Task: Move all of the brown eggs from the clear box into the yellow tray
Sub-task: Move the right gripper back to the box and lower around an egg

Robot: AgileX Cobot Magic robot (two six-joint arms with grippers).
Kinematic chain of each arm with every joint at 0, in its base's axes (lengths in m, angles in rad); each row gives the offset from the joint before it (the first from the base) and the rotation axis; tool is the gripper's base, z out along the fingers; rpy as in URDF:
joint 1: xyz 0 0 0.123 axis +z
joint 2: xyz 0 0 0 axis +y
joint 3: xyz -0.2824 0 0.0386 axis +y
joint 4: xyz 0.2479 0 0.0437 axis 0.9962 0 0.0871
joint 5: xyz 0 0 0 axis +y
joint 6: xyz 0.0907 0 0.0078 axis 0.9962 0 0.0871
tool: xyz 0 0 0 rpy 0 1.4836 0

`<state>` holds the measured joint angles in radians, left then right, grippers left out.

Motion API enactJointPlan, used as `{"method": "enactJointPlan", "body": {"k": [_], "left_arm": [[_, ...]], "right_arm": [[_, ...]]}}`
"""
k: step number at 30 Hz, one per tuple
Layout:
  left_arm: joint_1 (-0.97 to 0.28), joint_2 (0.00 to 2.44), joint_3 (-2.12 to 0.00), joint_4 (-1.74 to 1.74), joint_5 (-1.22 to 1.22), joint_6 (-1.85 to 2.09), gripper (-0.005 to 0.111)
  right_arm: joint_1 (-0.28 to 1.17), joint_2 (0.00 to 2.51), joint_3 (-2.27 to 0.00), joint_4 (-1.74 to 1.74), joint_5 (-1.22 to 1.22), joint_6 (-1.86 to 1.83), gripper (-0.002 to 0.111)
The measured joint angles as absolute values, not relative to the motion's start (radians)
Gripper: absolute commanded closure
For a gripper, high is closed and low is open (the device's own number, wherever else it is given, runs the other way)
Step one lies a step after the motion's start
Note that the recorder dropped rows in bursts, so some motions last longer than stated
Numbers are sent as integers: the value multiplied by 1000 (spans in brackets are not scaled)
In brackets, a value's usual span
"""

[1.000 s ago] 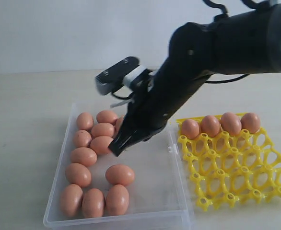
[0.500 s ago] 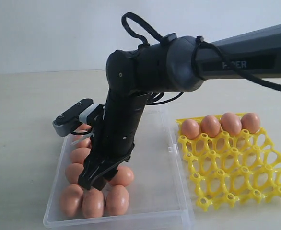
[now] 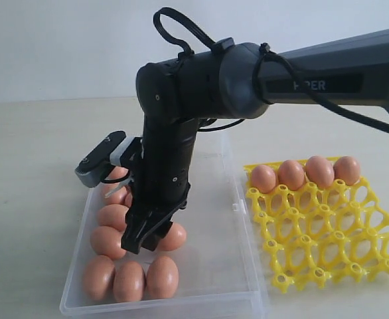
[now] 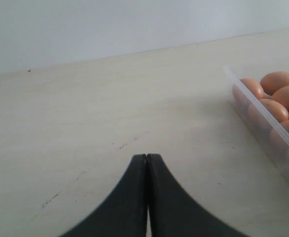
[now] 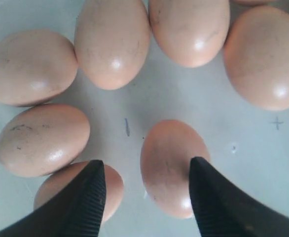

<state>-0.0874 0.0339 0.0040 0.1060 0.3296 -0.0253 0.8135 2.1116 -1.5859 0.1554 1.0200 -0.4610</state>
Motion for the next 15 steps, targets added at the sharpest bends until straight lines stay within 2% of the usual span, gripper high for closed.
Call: {"method": "enactJointPlan", "body": {"k": [15], "left_arm": [[-87, 34, 4, 106, 330, -25, 107]], "right_arm": [[813, 2113, -1586, 136, 959, -471, 57]]}}
